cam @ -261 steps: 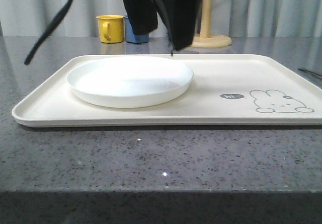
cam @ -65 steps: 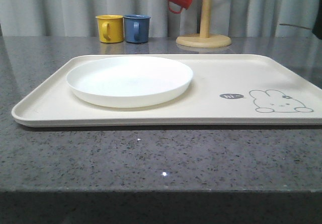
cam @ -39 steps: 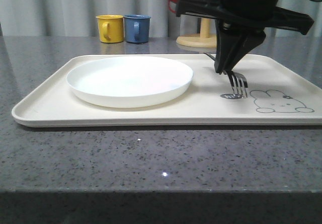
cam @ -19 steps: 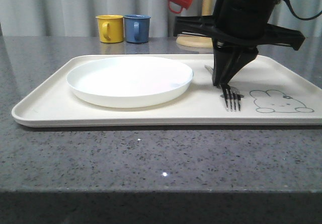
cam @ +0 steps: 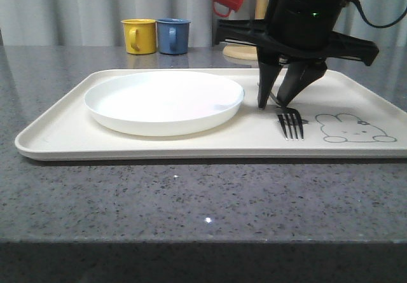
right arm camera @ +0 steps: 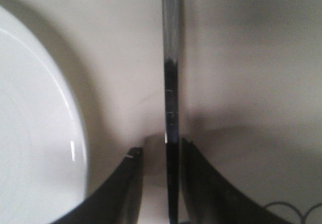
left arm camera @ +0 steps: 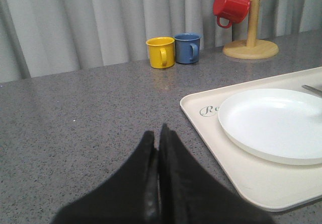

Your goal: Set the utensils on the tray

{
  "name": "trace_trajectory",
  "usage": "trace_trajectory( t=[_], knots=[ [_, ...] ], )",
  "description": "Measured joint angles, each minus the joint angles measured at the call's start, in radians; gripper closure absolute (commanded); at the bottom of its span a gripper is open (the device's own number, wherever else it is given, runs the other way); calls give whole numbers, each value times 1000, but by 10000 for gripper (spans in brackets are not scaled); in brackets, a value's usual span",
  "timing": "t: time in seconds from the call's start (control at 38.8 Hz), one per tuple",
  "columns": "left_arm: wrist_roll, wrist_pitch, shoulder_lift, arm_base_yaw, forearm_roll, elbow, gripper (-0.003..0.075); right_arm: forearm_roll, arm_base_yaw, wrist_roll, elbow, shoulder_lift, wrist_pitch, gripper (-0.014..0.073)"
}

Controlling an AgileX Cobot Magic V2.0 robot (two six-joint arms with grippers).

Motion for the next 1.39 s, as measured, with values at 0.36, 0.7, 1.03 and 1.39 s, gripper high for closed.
trace_trajectory(
  t=[0.36,0.7,1.03,1.39],
  knots=[
    [0,0,0,0,0,0,738,-174,-27,-190,-298,7,397,228],
    [0,0,0,0,0,0,738,-152,-248,-404,-313,-35,425,228],
    [0,0,0,0,0,0,738,-64,-526,-557,-97,-75,426,256],
    [0,0,0,0,0,0,738,22,-601,-630,-41,-46,344,256]
  ],
)
